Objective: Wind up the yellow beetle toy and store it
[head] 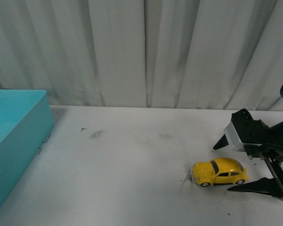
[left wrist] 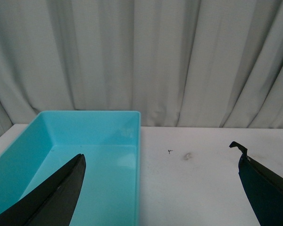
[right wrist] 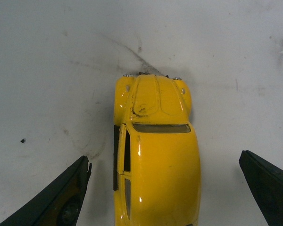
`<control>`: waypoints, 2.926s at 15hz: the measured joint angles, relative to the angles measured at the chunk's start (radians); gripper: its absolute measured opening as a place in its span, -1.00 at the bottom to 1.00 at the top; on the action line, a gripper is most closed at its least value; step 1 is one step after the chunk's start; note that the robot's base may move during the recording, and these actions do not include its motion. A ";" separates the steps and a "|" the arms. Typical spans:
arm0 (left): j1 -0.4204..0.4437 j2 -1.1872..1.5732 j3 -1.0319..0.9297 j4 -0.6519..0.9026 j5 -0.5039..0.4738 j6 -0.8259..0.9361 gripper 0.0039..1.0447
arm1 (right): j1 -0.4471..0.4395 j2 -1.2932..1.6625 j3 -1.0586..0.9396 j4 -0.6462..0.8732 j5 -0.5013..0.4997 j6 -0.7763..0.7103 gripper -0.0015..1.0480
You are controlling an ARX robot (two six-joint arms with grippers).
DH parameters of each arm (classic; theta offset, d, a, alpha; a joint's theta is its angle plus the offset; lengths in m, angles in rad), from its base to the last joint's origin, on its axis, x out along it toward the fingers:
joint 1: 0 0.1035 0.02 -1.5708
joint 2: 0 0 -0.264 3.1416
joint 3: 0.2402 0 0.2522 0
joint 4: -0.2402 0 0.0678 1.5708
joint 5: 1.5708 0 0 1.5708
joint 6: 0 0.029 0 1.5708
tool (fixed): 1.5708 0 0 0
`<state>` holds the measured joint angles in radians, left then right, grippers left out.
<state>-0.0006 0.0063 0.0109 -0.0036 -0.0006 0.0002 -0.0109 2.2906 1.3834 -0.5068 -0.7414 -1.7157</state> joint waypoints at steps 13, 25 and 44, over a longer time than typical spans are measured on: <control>0.000 0.000 0.000 0.000 0.000 0.000 0.88 | 0.029 0.031 0.035 -0.038 0.057 0.133 -0.19; 0.000 0.000 0.000 0.000 0.000 0.000 0.88 | -0.049 0.030 -0.018 0.000 0.044 0.144 -0.19; 0.000 0.000 0.000 0.000 0.000 0.000 0.88 | -0.357 0.027 -0.140 -0.124 -0.014 -0.048 0.90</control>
<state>-0.0006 0.0063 0.0109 -0.0036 -0.0006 0.0002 -0.3676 2.3173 1.2434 -0.6312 -0.7555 -1.7634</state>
